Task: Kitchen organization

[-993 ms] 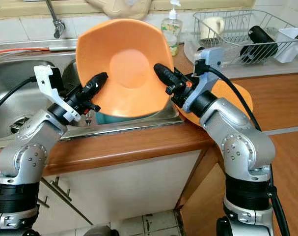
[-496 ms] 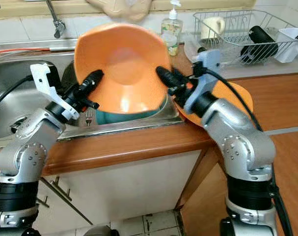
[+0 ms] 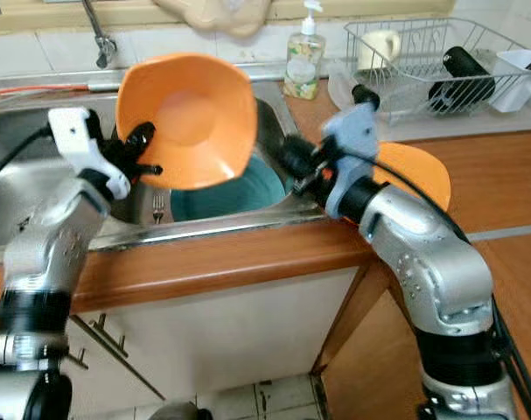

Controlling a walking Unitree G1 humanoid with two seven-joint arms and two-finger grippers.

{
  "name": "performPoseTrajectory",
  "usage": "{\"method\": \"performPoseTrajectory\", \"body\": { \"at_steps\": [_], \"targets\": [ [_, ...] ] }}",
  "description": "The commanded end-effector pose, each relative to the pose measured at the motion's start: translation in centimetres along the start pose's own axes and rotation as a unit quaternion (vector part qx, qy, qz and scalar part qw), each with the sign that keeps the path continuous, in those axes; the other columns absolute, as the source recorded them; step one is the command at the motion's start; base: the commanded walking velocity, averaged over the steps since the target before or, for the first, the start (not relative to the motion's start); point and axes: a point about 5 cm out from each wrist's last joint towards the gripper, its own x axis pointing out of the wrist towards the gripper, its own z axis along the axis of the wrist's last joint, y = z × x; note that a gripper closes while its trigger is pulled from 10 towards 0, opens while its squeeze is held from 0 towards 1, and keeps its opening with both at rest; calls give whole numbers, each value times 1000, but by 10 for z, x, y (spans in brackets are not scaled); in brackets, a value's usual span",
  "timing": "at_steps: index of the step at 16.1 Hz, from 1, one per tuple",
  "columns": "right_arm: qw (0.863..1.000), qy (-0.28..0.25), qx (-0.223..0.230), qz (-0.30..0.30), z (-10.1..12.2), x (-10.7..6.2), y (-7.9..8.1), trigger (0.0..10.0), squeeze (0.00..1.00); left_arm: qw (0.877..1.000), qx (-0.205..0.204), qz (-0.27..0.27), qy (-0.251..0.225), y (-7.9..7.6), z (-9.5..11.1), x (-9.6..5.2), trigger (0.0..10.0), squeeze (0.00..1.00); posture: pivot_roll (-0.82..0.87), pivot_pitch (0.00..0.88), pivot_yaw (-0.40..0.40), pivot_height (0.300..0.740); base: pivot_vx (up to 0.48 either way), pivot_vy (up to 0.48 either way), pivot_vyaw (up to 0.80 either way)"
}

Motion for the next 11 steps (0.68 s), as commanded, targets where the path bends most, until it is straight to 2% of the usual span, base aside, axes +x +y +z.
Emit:
{"method": "performPoseTrajectory", "body": {
  "at_steps": [1, 3, 6, 7, 9, 11],
  "targets": [
    [1000, 13, -24, 4, -2, 0, 4, 10000, 0, 1000, 27, -7, 3, -2, 3, 8, 0, 0, -20, 0, 41, 740, 0, 0, 0],
    [999, 30, -37, 7, -7, 1, 6, 10000, 0, 998, 48, -14, 29, -3, -3, 17, 0, 0, -20, 0, 41, 740, 0, 0, 0],
    [997, 56, -60, 6, -16, 3, 9, 10000, 0, 989, 113, -49, 80, -9, -10, 37, 0, 0, -27, 0, 45, 740, 0, 0, 0],
    [996, 59, -64, 7, -17, 3, 10, 10000, 0, 985, 132, -60, 95, -10, -14, 40, 0, 0, -32, 0, 51, 740, 0, 0, 0],
    [995, 70, -72, 7, -21, 3, 12, 10000, 0, 967, 198, -88, 134, -12, -24, 43, 0, 0, -37, 0, 56, 740, 0, 0, 0],
    [993, 83, -81, 8, -24, 1, 11, 10000, 0, 958, 213, -104, 159, -15, -34, 46, 0, 0, -43, 0, 52, 740, 0, 0, 0]
  ]
}}
